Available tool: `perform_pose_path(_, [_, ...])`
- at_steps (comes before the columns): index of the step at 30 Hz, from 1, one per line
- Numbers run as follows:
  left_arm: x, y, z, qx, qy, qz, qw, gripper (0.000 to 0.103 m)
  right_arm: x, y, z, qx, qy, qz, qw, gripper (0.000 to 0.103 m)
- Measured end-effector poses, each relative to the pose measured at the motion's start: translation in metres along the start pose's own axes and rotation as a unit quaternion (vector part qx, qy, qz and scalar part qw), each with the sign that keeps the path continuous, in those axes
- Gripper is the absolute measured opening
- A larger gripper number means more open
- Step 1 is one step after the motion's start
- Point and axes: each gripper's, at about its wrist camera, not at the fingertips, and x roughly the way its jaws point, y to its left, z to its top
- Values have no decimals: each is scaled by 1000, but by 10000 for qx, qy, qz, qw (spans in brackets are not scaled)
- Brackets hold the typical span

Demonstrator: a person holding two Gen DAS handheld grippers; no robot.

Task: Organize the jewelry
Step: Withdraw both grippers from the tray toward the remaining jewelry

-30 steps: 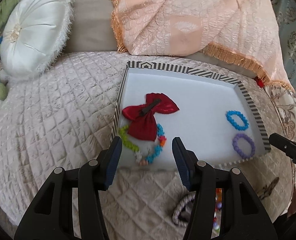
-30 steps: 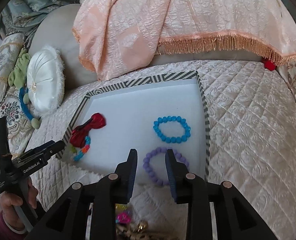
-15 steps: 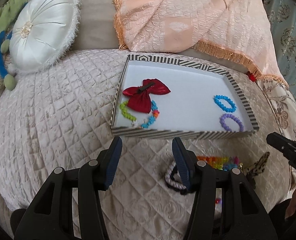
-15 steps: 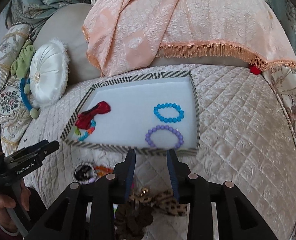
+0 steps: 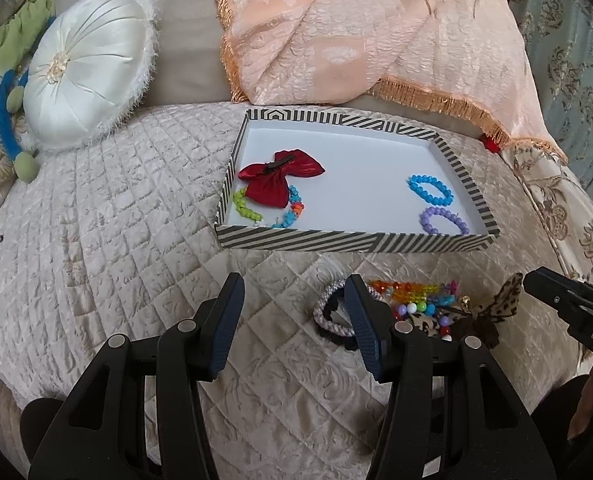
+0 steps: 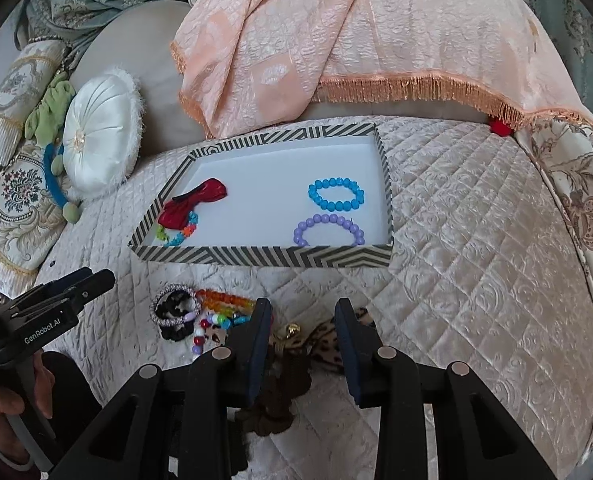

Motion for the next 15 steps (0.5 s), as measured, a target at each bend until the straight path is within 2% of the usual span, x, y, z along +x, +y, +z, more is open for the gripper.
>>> perform_pose_path(15, [-17, -8, -14, 59, -57, -65, 9999, 52, -16, 3, -15, -72, -34, -122, 9999, 31])
